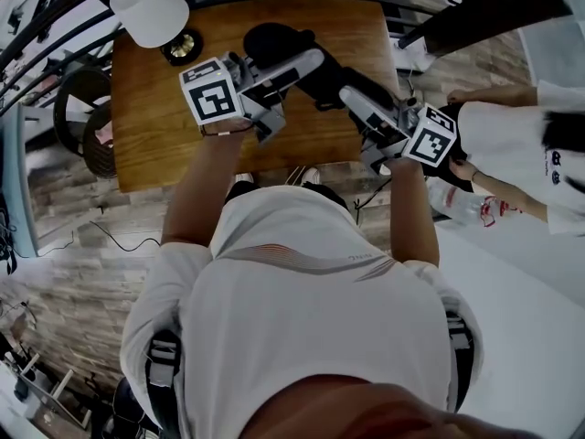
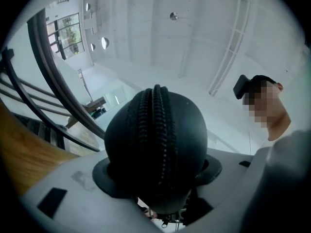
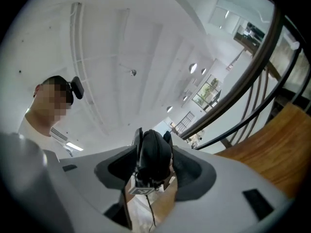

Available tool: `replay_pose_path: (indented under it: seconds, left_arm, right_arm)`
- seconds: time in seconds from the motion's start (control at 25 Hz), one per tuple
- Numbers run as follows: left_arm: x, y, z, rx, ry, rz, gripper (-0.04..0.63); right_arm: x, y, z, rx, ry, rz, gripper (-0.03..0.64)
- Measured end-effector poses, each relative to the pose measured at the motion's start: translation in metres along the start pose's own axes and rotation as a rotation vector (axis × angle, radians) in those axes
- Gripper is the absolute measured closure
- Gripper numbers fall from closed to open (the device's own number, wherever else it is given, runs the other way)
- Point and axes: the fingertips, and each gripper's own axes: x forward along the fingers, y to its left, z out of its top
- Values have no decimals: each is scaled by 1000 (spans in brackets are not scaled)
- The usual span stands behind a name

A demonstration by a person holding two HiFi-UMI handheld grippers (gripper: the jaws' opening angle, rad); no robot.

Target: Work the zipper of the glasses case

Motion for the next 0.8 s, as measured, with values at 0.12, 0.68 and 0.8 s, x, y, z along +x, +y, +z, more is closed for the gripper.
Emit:
replay_pose_path:
  seconds: [0.12,0.68,0.8]
  left_arm:
    - [-1,9,15,21,-49,59,313]
    - [14,6,34,73,-121,127,313]
    - [13,6,32,97,-113,154,313]
  right_arm:
    - [-12,-5,7,-63,-71,-63,355]
    - [11,-15,-39,-515,79,-374,476]
    - [18,-13,-39,-546,86,-390,477]
